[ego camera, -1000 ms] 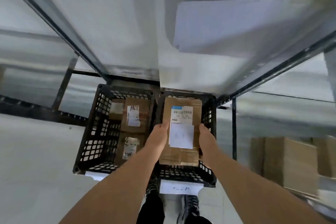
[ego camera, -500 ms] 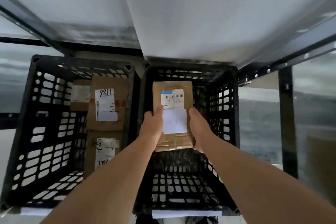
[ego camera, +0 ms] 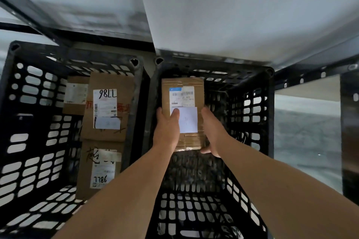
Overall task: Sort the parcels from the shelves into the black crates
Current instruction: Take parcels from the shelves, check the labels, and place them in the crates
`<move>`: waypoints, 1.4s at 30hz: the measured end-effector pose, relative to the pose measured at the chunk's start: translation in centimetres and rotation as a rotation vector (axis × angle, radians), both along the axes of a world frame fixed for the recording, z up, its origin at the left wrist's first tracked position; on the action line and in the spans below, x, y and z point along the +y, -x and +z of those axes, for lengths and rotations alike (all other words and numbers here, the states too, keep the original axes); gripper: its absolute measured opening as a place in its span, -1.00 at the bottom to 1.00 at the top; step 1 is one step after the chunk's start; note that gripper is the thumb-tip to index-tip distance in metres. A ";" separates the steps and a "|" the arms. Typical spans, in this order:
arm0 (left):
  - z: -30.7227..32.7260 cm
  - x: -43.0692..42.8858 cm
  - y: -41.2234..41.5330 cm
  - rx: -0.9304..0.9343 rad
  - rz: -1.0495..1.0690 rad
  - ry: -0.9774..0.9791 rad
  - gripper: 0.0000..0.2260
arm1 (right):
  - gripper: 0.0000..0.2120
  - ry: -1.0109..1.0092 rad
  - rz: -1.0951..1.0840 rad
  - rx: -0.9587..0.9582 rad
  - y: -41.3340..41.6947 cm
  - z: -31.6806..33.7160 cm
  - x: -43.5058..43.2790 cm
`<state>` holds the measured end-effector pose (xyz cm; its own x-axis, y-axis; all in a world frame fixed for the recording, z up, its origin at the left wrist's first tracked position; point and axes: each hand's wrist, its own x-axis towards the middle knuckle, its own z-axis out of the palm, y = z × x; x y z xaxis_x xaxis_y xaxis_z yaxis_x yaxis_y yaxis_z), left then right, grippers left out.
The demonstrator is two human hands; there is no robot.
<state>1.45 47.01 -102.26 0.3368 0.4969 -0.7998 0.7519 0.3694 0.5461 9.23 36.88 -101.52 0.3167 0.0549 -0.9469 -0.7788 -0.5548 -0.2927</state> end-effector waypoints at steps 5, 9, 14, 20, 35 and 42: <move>-1.1 -0.5 -0.2 -0.052 -0.207 -0.241 -0.56 | -0.34 -0.042 -0.041 -0.053 1.6 -2.0 0.6; -2.9 -0.7 -0.5 -0.039 -0.259 -0.275 -0.50 | -0.46 -0.078 -0.037 -0.122 2.2 -3.2 1.0; -3.5 -1.7 0.1 0.051 -0.427 -0.367 -0.37 | -0.34 -0.055 -0.033 -0.141 2.6 -4.3 1.0; -3.4 -2.5 1.0 0.059 -0.565 -0.461 -0.39 | -0.50 -0.035 -0.082 -0.148 2.7 -4.4 1.2; 1.0 0.7 -2.6 0.267 -0.511 -0.150 -0.45 | -0.40 0.028 0.126 -0.182 1.5 0.5 0.4; 12.8 1.7 -1.4 0.140 -0.696 -0.285 -0.26 | -0.46 0.100 0.296 -0.327 1.7 14.1 -0.3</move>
